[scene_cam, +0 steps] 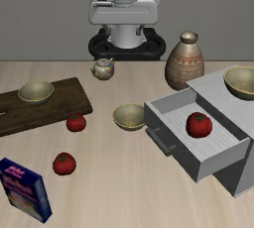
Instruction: Pick the tomato in the top layer of the drawer and place it on the porcelain bowl at the top of the cabinet
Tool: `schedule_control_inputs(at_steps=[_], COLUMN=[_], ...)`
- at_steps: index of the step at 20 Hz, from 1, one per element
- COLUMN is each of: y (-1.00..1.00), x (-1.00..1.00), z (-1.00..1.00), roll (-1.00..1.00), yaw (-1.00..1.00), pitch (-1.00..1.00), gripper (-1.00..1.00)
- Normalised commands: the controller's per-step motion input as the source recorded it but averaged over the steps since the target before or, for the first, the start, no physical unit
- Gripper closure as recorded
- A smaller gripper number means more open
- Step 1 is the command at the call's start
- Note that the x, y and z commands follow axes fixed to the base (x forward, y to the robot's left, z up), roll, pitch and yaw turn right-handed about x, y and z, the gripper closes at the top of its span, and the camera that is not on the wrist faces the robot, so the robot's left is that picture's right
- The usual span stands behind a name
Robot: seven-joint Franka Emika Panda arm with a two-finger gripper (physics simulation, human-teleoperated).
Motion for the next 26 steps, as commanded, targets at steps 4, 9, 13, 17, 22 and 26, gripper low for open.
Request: schedule_control_inputs(at_steps=[4, 9, 13, 17, 22, 26], y=[0.00, 0.00, 0.00, 1.00, 1.00, 1.00], x=[1.00, 1.00, 1.00, 0.00, 0.00, 0.00], z=[0.00, 0.00, 0.00, 0.00, 0.00, 0.00], roll=[0.00, 0.00, 0.00, 0.00, 0.00, 0.00], yaw=[0.00, 0.00, 0.00, 0.00, 0.00, 0.00], pitch=[0.00, 0.00, 0.00, 0.00, 0.00, 0.00], gripper=[-1.00, -1.00, -1.00, -1.00, -1.00, -1.00])
